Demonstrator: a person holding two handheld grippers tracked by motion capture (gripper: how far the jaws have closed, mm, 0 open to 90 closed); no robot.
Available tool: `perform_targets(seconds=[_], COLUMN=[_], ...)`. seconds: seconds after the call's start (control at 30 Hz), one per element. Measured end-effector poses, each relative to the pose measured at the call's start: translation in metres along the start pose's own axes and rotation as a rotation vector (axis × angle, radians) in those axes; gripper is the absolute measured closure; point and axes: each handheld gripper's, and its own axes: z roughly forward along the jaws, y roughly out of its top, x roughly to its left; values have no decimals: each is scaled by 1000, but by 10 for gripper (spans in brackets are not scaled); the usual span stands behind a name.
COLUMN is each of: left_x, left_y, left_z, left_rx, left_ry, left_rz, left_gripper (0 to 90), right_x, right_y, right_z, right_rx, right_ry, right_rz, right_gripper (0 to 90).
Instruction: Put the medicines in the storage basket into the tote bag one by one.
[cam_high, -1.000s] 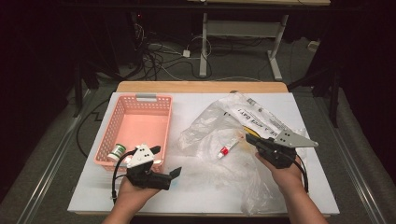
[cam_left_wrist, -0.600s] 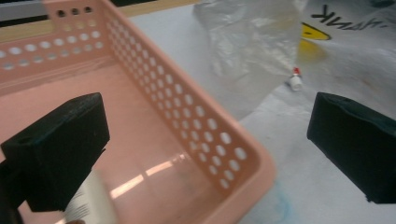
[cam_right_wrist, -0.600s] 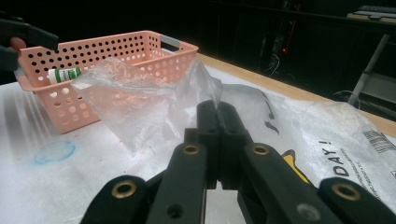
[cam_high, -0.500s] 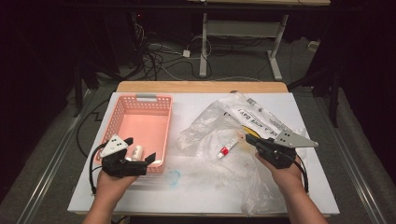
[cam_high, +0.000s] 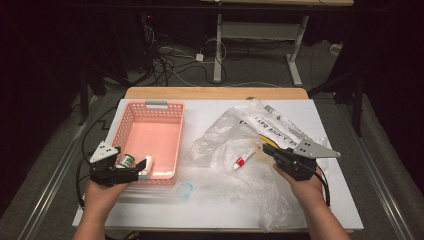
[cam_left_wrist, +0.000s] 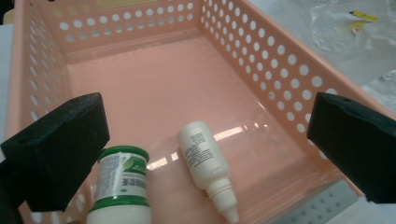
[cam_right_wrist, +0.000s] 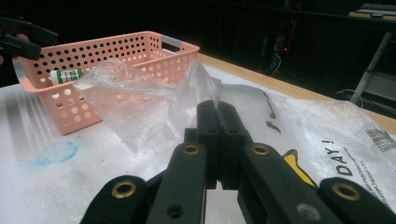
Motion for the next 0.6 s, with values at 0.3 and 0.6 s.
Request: perform_targets(seconds=[0.3, 0.6], left_x=[5, 6], left_y=[-1, 0], left_z=[0, 3], left_rx=[-1, 12], left_ry=[12, 5], left_rz=[-18, -19], left_gripper=[0, 0], right_x=[0, 3], right_y=[0, 1], right_z=[0, 1], right_rx=[-3, 1], right_ry=[0, 1], right_rz=[0, -11], right_gripper=[900, 900])
